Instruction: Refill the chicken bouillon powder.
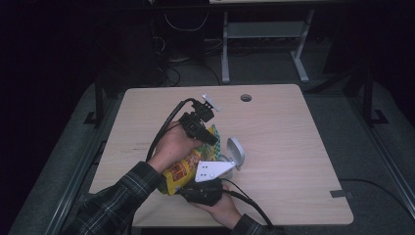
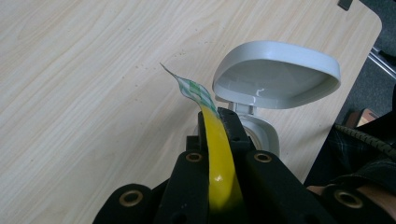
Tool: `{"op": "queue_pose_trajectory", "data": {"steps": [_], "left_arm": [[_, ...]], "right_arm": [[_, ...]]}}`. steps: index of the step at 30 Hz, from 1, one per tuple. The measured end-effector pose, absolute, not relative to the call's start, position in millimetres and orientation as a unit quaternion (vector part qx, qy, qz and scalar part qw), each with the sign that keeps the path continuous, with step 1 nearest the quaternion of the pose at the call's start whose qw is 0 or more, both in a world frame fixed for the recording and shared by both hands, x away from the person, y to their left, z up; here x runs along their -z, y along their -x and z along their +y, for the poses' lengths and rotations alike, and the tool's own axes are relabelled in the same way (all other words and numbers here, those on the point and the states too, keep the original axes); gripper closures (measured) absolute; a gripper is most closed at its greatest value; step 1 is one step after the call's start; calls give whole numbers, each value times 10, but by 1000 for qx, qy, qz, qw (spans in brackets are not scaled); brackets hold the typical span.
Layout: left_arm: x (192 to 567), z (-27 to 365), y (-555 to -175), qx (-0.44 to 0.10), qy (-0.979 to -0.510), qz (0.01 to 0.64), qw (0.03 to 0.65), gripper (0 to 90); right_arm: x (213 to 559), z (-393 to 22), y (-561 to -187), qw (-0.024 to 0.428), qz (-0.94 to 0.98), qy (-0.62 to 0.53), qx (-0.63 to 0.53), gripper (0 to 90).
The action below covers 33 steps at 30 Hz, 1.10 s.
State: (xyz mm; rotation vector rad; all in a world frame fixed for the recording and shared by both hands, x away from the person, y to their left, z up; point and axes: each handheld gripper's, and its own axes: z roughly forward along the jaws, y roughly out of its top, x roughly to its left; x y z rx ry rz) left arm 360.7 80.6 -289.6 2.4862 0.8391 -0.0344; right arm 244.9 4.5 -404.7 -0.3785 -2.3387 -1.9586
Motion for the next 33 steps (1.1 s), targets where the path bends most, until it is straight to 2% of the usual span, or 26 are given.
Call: {"op": "queue_pose_trajectory", "data": {"steps": [33], "left_arm": [[2894, 777, -3607, 11, -918, 306, 251, 899]], "right_arm": [[4036, 37, -2445, 33, -759, 122, 639, 899]]}}
